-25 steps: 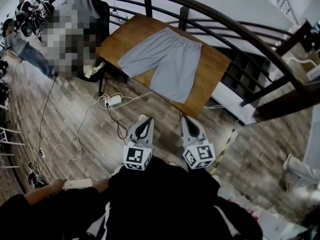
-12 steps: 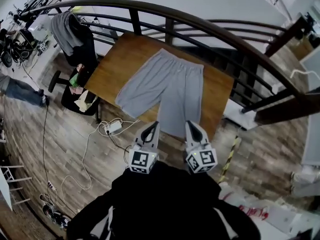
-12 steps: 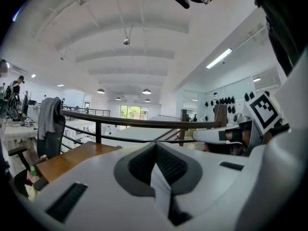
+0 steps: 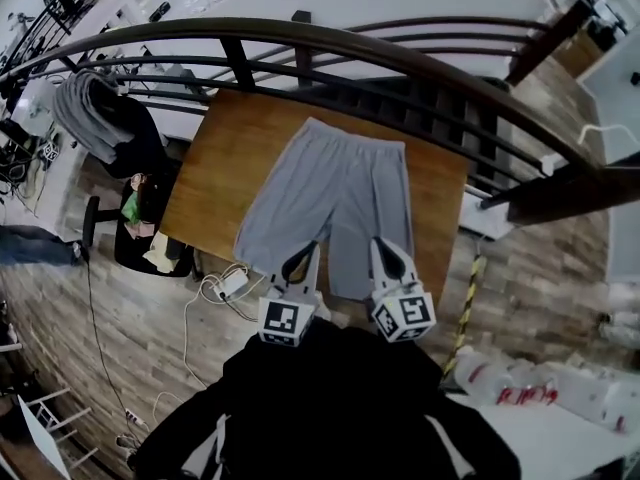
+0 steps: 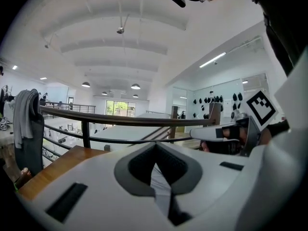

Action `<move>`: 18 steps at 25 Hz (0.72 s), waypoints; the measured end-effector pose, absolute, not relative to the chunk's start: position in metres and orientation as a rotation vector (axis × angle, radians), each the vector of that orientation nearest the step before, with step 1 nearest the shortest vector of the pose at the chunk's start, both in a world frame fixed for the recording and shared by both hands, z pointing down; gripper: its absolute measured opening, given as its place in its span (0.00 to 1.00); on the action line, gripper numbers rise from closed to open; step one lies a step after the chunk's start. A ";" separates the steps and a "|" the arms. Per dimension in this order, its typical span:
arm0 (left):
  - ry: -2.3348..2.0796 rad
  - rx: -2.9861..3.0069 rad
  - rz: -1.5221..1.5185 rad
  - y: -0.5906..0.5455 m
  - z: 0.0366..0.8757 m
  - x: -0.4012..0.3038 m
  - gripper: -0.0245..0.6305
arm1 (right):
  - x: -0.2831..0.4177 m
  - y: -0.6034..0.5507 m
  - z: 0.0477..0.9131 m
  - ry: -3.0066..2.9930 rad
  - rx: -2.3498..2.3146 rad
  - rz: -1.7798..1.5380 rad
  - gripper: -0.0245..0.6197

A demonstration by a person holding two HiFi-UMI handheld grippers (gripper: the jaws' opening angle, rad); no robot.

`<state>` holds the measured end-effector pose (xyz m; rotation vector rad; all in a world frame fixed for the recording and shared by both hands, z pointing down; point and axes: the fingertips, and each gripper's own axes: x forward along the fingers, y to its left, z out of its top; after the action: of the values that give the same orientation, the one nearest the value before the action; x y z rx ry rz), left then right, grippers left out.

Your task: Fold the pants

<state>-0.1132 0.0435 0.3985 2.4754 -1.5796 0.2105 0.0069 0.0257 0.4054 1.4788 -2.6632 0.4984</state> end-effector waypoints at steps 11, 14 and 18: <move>-1.441 2.540 0.318 -0.012 0.415 -0.134 0.04 | -0.008 -0.025 0.415 -2.562 1.553 0.489 0.05; -1.412 2.534 0.335 -0.027 0.420 -0.133 0.04 | -0.004 -0.033 0.421 -2.531 1.569 0.508 0.05; -1.390 2.578 0.433 -0.046 0.430 -0.128 0.04 | 0.000 -0.047 0.424 -2.530 1.578 0.513 0.05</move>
<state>-0.1281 -0.0463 0.4304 2.5776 -1.3896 0.4326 -0.0002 -0.0472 0.4243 1.5784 -2.5303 0.5126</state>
